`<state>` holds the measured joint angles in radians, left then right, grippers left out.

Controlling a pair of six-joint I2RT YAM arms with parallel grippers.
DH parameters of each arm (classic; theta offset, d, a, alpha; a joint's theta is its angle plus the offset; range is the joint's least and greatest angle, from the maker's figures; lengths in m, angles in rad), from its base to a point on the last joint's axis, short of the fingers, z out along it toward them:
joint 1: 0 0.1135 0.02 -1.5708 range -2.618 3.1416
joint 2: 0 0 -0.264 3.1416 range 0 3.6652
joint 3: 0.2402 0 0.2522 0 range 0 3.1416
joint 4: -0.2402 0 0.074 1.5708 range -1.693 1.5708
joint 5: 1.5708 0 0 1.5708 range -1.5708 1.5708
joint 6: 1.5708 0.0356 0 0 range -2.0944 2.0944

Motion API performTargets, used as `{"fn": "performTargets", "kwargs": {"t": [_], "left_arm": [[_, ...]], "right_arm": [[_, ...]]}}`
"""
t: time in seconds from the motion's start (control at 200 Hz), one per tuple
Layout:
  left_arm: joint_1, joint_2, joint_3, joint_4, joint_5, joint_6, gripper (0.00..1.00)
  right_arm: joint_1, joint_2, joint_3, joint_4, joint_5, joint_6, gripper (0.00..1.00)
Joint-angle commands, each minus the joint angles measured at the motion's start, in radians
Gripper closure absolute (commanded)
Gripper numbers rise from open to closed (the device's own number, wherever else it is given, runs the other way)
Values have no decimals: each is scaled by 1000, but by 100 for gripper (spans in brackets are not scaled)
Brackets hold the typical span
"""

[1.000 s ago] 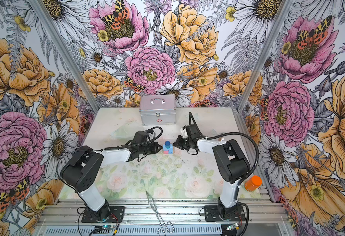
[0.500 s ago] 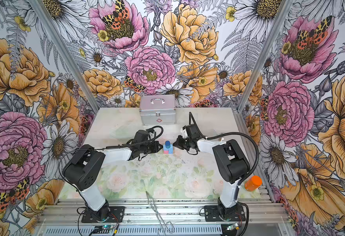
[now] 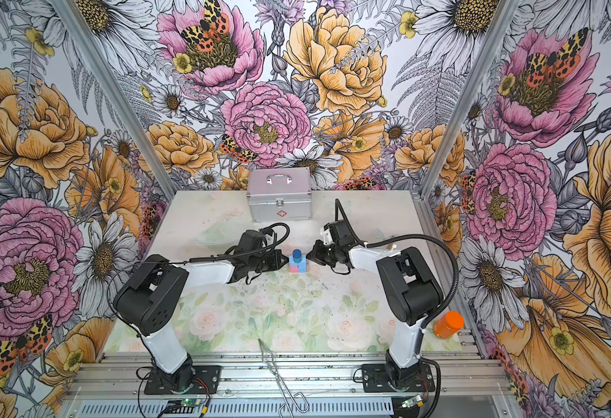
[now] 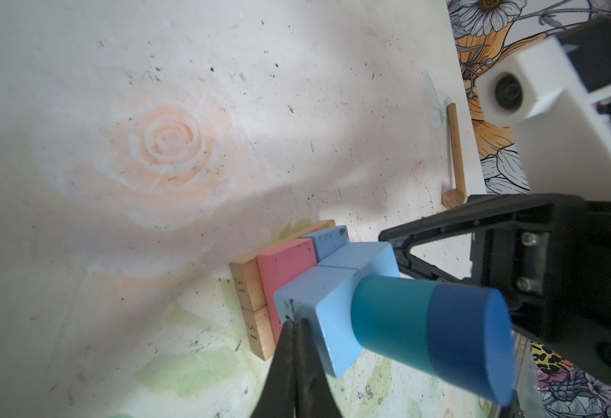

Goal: Build the wood block tower

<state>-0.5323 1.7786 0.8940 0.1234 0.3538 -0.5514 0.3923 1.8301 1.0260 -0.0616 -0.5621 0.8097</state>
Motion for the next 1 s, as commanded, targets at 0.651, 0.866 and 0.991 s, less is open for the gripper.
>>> {"fn": "performTargets", "kwargs": {"t": [0.651, 0.866, 0.991], "left_arm": [[2, 18, 34, 16, 29, -4, 100], [1, 19, 36, 15, 28, -4, 100], [2, 19, 36, 15, 27, -2, 100]], "right_arm": [[12, -40, -42, 48, -1, 28, 100], [14, -43, -43, 48, 0, 29, 100], [15, -42, -44, 46, -1, 29, 100]]}}
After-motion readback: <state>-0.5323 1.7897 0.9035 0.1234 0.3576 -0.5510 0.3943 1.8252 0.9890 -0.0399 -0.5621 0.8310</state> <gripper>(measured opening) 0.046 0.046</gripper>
